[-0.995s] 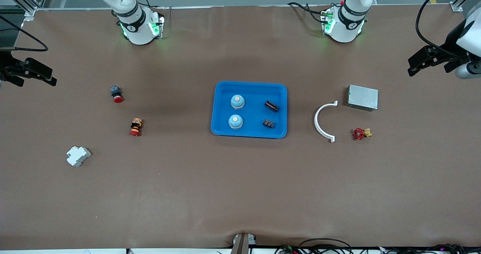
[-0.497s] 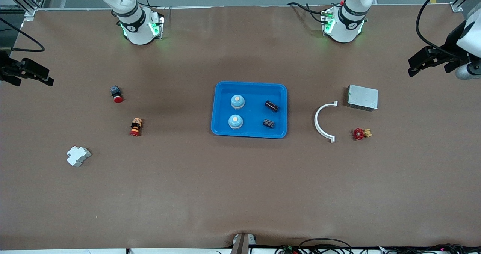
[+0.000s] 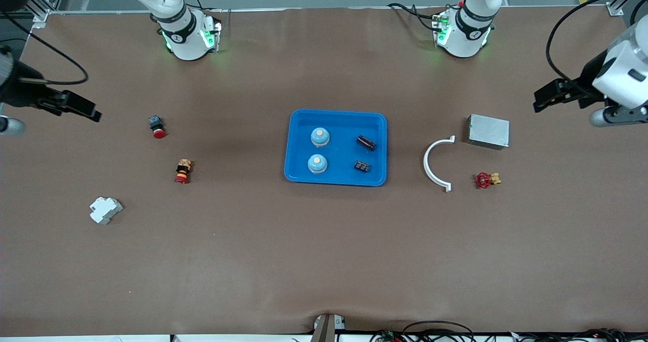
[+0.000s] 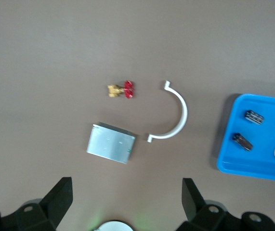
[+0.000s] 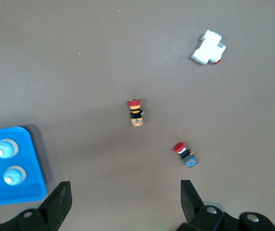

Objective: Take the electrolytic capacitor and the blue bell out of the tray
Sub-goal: 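Move the right gripper to a bell while the left gripper reaches a capacitor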

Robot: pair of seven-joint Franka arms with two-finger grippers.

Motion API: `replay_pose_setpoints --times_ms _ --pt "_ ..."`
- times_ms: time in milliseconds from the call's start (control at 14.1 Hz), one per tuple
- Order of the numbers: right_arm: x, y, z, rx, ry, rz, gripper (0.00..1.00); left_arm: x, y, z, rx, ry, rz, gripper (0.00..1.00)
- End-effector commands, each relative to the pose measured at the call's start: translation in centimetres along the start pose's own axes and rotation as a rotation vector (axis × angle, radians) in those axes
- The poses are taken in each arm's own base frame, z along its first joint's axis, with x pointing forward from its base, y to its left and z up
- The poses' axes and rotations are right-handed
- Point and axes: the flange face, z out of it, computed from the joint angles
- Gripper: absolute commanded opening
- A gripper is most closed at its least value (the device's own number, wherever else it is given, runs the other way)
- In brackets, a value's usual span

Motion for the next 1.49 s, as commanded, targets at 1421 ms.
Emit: replay_pose_setpoints --times_ms 1421 --pt "-10.1 -35.6 31.2 0.055 0.024 0.599 1.00 -0.1 11.8 10.1 -0.012 -0.015 -0.102 1.00"
